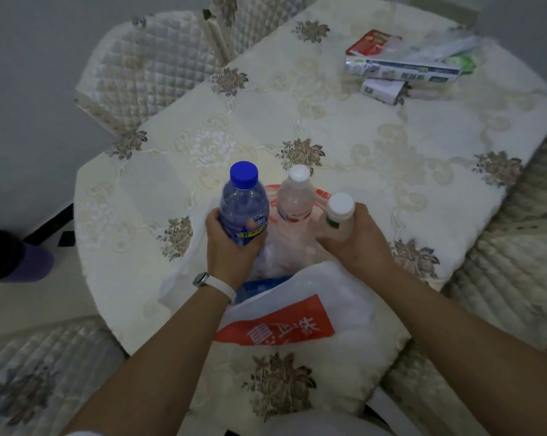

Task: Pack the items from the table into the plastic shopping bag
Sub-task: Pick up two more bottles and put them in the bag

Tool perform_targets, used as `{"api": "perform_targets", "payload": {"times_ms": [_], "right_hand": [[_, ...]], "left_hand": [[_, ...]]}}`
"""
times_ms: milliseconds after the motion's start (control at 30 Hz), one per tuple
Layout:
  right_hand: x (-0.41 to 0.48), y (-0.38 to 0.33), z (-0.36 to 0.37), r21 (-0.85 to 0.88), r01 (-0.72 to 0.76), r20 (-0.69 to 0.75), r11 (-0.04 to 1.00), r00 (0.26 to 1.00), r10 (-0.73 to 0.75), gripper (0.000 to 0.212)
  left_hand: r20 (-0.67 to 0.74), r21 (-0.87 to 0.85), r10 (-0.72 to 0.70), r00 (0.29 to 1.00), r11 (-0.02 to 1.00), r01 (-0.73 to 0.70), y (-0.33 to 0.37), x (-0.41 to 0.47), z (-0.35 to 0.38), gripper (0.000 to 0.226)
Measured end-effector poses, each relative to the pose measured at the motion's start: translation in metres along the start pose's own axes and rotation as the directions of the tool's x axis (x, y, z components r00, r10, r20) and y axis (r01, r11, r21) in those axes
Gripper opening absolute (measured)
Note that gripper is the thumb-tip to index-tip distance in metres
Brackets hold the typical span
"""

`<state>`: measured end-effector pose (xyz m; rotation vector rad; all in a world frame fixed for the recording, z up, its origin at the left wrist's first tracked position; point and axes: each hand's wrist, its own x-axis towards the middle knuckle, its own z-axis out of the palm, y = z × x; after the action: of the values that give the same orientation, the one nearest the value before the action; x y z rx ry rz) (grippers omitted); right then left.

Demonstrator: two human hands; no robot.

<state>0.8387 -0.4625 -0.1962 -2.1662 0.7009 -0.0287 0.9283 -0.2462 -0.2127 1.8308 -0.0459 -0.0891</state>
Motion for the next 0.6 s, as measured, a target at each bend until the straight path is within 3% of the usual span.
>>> {"api": "perform_targets", "payload": {"times_ms": [200,333,400,533,600], "right_hand": [[-0.002,0.007,0.015,-0.058,-0.068,-0.072,0.996,0.995,0.064,0.045],[-0.020,-0.017,0.012,-0.068,-0.038,-0.104,0.997,0.994,0.030,0.023],[-0.026,-0.016,0.009,-0.103,-0.092,-0.113,0.990,0.990,0.080,0.029],[-0.053,-0.017,0.008,-0.206,-0.161,-0.166,0.965,0.978,0.128,0.064],[-0.077,-0.032,0.005,-0.284,-0.190,-0.188,0.940,0.972,0.140,0.064]], "left_hand": [[0.097,-0.019,-0.008,0.995,1.000,0.010,-0.015,-0.001,-0.008,0.080],[0.067,-0.053,-0.048,0.997,0.997,0.052,-0.011,-0.009,-0.017,0.082],[0.064,-0.102,-0.046,0.997,0.993,0.053,-0.009,-0.016,-0.023,0.073],[0.163,-0.197,-0.053,0.985,0.977,0.085,-0.009,-0.032,-0.036,0.069],[0.199,-0.225,-0.081,0.977,0.966,0.126,-0.008,-0.040,-0.041,0.067]]}}
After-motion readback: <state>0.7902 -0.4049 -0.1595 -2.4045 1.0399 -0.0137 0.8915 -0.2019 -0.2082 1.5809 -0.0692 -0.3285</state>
